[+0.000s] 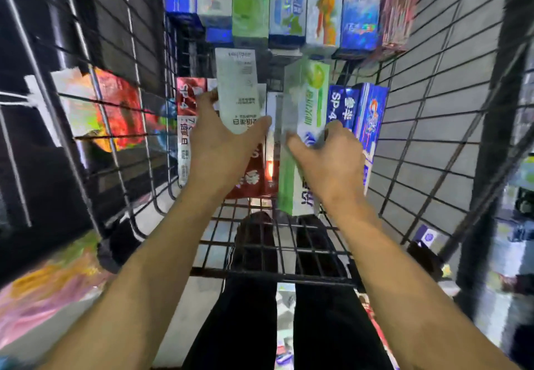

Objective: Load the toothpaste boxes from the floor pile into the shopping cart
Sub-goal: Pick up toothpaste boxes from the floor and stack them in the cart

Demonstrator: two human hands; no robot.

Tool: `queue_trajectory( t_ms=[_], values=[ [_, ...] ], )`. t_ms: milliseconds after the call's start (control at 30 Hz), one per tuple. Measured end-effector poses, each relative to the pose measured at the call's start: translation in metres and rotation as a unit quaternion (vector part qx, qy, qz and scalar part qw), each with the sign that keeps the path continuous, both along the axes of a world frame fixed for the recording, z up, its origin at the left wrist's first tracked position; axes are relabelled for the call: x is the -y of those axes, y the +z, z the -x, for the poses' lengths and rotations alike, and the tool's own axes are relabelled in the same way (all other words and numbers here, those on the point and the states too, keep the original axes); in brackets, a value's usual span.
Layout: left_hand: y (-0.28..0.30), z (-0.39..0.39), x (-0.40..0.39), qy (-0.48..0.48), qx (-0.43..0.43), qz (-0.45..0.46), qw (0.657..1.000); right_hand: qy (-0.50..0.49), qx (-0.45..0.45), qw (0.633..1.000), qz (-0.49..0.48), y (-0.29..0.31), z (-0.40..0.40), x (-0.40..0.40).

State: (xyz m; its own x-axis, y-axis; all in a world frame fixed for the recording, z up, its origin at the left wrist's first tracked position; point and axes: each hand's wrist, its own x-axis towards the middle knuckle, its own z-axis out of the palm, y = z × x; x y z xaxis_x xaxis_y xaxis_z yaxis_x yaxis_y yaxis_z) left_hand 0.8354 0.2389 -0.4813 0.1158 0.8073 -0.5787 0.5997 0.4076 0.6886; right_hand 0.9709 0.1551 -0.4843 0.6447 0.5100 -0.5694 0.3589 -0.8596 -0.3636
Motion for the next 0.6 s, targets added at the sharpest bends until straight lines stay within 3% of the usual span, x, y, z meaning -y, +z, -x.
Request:
queue_trajectory(
  t_ms=[233,367,500,600],
  values=[
    [0.001,0.002,-0.002,-0.015,0.007,0.030,0.999,0.066,0.017,0.995,0.071,-0.008,0.006,-0.004],
    [-0.003,0.000,0.003,-0.049,0.003,0.042,0.998,0.058,0.046,0.996,0.047,-0.008,0.006,-0.003],
    [-0.009,0.000,0.011,-0.092,0.008,0.069,0.993,0.132,0.125,0.983,0.038,-0.008,0.003,0.000],
    [-0.018,0.000,0.015,-0.097,0.020,0.102,0.990,0.138,0.117,0.983,0.011,-0.008,-0.004,0.006]
  ],
)
